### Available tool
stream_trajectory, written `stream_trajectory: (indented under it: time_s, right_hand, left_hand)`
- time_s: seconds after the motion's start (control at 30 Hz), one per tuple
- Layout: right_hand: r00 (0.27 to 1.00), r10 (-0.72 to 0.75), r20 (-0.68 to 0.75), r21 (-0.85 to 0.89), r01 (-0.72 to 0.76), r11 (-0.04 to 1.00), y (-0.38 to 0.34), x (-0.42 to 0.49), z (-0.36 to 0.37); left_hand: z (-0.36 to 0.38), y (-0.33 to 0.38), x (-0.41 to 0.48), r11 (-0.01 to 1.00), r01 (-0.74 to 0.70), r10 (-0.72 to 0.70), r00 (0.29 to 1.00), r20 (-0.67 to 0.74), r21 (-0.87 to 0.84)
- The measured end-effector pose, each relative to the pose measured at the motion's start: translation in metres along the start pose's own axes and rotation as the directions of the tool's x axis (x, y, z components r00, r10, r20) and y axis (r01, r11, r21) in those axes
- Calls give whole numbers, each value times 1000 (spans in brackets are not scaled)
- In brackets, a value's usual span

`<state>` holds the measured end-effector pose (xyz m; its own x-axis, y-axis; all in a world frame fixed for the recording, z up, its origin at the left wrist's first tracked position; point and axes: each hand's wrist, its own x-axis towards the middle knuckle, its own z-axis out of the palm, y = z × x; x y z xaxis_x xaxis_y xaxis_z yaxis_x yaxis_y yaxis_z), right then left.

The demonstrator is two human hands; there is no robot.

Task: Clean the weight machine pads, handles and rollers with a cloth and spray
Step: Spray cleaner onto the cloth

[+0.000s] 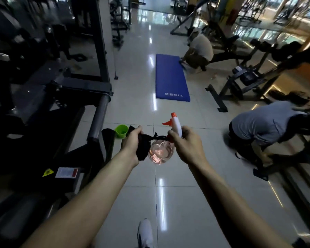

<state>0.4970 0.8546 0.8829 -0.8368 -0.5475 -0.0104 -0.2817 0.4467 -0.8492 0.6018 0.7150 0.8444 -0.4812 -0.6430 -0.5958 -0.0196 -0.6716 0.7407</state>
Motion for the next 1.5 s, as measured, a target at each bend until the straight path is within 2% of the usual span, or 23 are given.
stream_trajectory:
  time_s: [0.2, 0.3, 0.43, 0.53, 0.67, 0.83, 1.03, 1.23, 1.37, 1.47, 1.5]
  right_hand:
    - [996, 23, 88, -55, -18, 998, -8, 155, -7]
    - [992, 32, 121, -2, -32, 999, -7, 239, -9]
    - [979, -19, 204, -22, 24, 999, -8, 361, 3]
    - [953, -91, 288, -44, 108, 993, -15, 474, 17]
    - [924, -161, 348, -19, 178, 984, -35, 577, 37]
    - [854, -163, 494, -41, 210, 977, -70, 695, 92]
    - [650, -235, 723, 37, 303, 952, -116, 776, 218]
    - [419, -287, 862, 81, 444, 892, -175, 826, 350]
    - [260, -287, 922, 107, 541, 834, -217, 841, 426]
    - [69, -263, 962, 168, 609, 775, -241, 836, 483]
    - [-11, -243, 970, 194, 635, 747, -244, 831, 505]
  left_hand:
    - [90, 63, 110, 997, 45, -44, 999, -20, 64]
    - [133, 89, 164, 995, 35, -34, 999, -9, 94]
    - [182, 120, 254, 998, 30, -27, 999, -38, 64]
    - [226, 154, 340, 1000, -1, 0, 991, -134, -10]
    - [259, 199, 415, 997, -25, 6, 973, -229, -80]
    - [256, 268, 487, 973, -86, -3, 924, -382, -216]
    - [179, 313, 572, 874, -246, -58, 805, -591, -420]
    - [113, 365, 653, 767, -351, -130, 735, -666, -537]
    - [75, 396, 670, 656, -474, -189, 650, -736, -587]
    - [41, 397, 666, 560, -544, -279, 586, -761, -625]
    - [30, 389, 666, 496, -588, -308, 569, -763, -639]
